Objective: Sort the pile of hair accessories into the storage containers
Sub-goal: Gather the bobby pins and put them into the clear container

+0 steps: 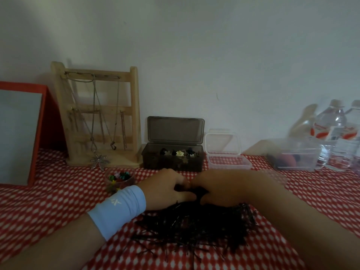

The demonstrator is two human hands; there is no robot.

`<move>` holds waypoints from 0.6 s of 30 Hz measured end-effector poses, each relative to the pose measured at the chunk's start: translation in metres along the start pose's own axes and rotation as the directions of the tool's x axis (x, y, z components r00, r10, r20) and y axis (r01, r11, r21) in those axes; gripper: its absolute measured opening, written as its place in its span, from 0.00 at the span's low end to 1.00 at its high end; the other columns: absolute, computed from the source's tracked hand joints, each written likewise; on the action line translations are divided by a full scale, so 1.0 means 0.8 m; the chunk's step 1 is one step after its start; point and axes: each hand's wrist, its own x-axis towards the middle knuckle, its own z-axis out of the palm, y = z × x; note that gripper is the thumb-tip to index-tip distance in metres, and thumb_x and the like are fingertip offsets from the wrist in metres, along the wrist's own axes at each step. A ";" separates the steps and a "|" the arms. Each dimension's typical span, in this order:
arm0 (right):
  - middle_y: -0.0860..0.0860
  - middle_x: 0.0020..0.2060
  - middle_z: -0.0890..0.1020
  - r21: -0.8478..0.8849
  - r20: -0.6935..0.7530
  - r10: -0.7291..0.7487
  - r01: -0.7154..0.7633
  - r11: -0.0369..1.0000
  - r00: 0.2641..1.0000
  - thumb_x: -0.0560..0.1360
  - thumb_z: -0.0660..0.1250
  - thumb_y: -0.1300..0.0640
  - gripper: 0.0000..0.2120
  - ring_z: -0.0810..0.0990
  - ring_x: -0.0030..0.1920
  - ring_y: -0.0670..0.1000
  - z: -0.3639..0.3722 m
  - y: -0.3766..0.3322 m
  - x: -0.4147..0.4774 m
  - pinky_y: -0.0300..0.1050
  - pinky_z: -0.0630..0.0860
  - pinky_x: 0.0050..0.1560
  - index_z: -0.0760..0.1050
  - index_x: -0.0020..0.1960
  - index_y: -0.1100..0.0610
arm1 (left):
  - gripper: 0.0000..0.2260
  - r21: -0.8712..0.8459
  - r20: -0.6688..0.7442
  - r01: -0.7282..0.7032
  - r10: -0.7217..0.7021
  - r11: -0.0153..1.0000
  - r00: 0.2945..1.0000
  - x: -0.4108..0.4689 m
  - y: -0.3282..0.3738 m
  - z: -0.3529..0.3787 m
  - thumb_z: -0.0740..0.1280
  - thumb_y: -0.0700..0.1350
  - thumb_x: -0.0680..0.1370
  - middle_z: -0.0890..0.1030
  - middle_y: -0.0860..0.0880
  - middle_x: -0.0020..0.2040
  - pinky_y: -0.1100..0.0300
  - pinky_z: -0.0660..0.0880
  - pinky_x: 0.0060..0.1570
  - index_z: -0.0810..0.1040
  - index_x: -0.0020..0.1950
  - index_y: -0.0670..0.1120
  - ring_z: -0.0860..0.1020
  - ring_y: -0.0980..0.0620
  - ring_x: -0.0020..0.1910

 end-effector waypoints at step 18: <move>0.56 0.67 0.76 0.136 0.001 0.062 -0.061 0.989 0.998 0.85 0.56 0.53 0.17 0.75 0.64 0.56 -0.023 0.020 -0.013 0.52 0.70 0.67 0.70 0.70 0.58 | 0.07 0.054 0.200 0.041 -0.051 0.998 0.978 -0.004 -0.017 -0.028 0.72 0.56 0.75 0.78 0.64 0.41 0.70 0.68 0.49 0.80 0.44 0.54 0.74 0.68 0.41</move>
